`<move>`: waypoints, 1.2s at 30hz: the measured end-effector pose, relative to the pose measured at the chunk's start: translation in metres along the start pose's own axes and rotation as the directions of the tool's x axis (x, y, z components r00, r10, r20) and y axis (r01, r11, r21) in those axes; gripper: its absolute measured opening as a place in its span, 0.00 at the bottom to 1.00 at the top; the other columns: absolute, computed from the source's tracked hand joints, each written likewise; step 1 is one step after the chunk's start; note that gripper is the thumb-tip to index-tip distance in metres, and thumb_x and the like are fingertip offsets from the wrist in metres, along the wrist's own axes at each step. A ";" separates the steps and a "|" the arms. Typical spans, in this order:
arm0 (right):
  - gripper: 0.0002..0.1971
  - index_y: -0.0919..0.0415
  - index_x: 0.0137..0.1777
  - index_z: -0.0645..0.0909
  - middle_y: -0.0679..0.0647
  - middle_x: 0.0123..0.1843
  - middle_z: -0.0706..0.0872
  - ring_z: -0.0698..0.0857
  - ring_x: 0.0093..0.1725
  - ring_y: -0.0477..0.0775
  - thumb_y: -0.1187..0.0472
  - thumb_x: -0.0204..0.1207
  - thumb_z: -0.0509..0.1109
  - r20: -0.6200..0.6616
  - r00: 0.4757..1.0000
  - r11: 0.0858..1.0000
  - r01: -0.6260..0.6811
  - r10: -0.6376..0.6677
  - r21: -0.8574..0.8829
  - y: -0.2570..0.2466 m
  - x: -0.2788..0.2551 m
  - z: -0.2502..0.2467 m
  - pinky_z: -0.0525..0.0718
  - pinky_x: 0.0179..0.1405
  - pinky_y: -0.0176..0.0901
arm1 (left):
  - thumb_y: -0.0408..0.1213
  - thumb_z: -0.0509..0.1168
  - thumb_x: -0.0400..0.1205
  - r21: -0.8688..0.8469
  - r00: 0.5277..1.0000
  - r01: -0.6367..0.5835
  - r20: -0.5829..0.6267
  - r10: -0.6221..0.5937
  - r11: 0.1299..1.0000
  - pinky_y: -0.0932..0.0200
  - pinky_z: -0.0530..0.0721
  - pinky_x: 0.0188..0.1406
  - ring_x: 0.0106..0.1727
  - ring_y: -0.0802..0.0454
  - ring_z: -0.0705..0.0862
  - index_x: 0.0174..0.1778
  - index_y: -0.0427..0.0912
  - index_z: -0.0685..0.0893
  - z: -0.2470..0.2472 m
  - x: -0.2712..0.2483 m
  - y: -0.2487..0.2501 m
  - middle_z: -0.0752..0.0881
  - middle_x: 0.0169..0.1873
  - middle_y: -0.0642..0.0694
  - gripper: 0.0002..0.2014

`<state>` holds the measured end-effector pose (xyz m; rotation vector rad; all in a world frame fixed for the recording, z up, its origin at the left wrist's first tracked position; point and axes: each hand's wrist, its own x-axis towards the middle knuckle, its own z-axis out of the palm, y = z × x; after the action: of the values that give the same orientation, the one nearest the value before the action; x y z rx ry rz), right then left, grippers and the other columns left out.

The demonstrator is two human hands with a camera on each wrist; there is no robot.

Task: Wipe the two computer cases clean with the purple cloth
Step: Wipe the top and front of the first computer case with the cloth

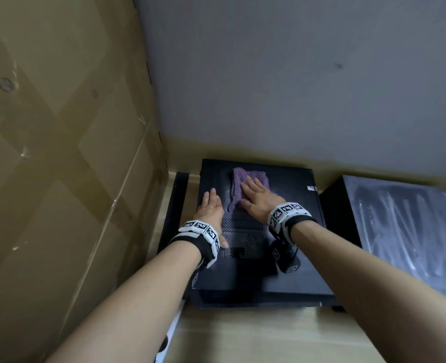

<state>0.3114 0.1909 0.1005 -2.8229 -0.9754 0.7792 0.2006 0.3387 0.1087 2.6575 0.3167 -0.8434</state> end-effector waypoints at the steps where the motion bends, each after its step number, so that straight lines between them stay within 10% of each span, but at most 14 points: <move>1: 0.33 0.51 0.88 0.46 0.48 0.89 0.39 0.40 0.87 0.51 0.43 0.87 0.50 -0.001 1.000 0.999 -0.031 0.031 0.012 0.010 -0.008 0.000 0.43 0.84 0.49 | 0.48 0.84 0.62 -0.012 1.000 -0.003 0.000 0.003 1.000 0.47 0.46 0.85 0.83 0.40 0.31 0.83 0.31 0.36 0.000 0.000 -0.002 0.29 0.82 0.37 0.71; 10: 0.30 0.55 0.88 0.50 0.54 0.89 0.43 0.42 0.87 0.54 0.47 0.89 0.52 -0.001 0.972 0.965 -0.232 0.234 0.121 0.077 -0.059 0.005 0.41 0.85 0.47 | 0.45 0.83 0.65 -0.055 1.000 -0.021 0.000 0.021 0.998 0.46 0.47 0.85 0.83 0.41 0.30 0.83 0.32 0.37 0.002 -0.008 -0.003 0.29 0.82 0.37 0.67; 26: 0.34 0.54 0.88 0.49 0.54 0.89 0.42 0.42 0.88 0.55 0.46 0.86 0.56 0.027 0.988 0.986 -0.154 0.152 0.059 0.063 -0.097 0.022 0.43 0.84 0.47 | 0.44 0.83 0.66 0.009 0.998 0.052 0.020 -0.052 0.999 0.45 0.49 0.84 0.84 0.42 0.32 0.84 0.34 0.36 0.004 -0.014 0.007 0.29 0.83 0.39 0.67; 32: 0.35 0.53 0.88 0.49 0.53 0.89 0.42 0.43 0.88 0.55 0.47 0.85 0.57 0.018 0.992 0.991 -0.122 0.121 0.047 0.064 -0.109 0.028 0.45 0.84 0.48 | 0.28 0.69 0.81 0.047 0.989 0.135 -0.065 -0.132 0.990 0.40 0.58 0.82 0.85 0.40 0.38 0.84 0.31 0.41 0.004 -0.010 0.026 0.35 0.84 0.38 0.46; 36: 0.35 0.53 0.88 0.50 0.53 0.89 0.43 0.44 0.88 0.55 0.47 0.84 0.58 0.004 0.996 0.995 -0.088 0.088 0.041 0.065 -0.121 0.035 0.48 0.84 0.49 | 0.39 0.81 0.69 0.013 0.990 0.140 -0.010 -0.140 0.990 0.41 0.52 0.84 0.85 0.40 0.36 0.84 0.32 0.38 0.004 -0.007 0.020 0.32 0.83 0.38 0.63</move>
<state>0.2499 0.0634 0.1098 -2.8468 -0.8297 0.8018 0.1992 0.3178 0.1154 2.6776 0.5064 -0.8787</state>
